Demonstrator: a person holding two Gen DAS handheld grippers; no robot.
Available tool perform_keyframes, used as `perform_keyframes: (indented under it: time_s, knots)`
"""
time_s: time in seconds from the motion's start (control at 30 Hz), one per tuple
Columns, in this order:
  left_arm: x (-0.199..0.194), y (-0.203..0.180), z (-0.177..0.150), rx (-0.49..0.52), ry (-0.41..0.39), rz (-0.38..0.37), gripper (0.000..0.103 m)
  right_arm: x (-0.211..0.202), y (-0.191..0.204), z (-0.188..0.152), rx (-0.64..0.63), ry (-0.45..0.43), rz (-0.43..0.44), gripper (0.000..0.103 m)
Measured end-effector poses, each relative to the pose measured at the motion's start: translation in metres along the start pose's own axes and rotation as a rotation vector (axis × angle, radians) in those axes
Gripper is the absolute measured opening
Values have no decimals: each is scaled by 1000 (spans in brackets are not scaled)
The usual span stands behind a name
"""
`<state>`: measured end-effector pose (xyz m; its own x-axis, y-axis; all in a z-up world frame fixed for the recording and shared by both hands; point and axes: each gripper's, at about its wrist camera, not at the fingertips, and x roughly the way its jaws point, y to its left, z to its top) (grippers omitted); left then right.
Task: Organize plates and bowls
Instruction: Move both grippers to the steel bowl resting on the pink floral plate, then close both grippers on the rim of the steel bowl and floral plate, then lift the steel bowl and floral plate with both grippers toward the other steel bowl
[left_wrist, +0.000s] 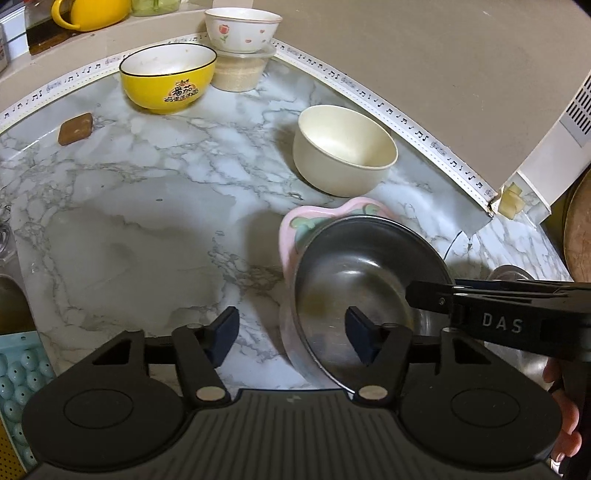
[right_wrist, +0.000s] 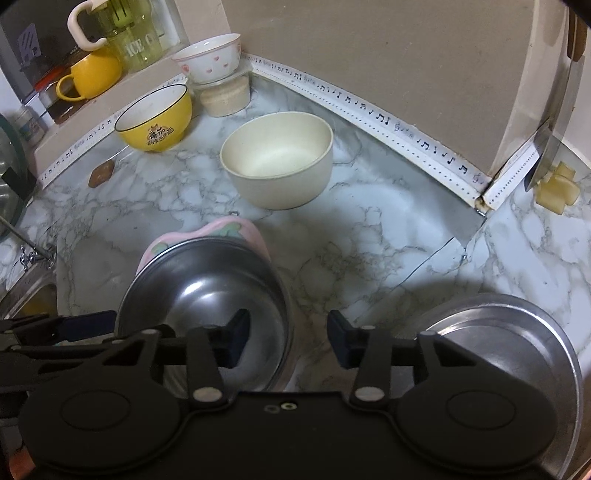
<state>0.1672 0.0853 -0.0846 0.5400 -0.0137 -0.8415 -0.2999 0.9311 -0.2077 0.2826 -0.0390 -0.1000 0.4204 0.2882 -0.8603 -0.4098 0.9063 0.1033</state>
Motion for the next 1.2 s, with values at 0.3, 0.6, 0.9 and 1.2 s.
perform_keyframes:
  time_s: [0.3,0.6,0.9,1.2]
  knots:
    - [-3,-5,2,4,3,-17,24,-3,0,1,3,-13,-4,10]
    - [-5,-4,2,14,-2,8,13,-6,9,-1,-34,-28,-52,6]
    - [-20,-10,4,39,-18,-7,13,-25,11,-5,-17,-60,-76,6]
    - [-46,-28,16,78,-55,-50,13,-58,5,-4,42,-106,-98,6]
